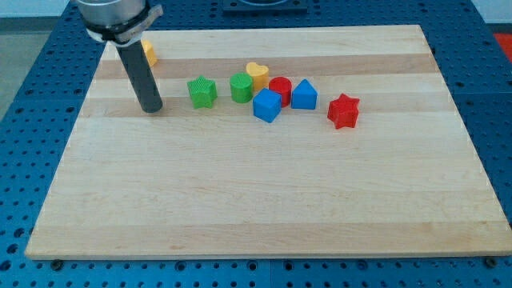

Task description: Push the green star to the bottom left of the board

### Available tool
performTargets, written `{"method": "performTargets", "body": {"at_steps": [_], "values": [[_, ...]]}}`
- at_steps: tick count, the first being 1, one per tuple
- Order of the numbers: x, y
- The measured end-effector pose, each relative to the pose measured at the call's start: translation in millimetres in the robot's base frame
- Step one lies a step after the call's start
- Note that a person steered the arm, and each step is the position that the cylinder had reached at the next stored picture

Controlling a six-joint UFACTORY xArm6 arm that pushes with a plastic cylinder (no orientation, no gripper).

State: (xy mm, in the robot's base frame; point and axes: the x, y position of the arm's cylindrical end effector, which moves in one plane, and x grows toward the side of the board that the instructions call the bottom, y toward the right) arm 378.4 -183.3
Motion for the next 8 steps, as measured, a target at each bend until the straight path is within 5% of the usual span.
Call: {"method": "performTargets", "body": {"at_steps": [4,8], "values": [[-146.2,92.4],[-105.9,181.2]]}}
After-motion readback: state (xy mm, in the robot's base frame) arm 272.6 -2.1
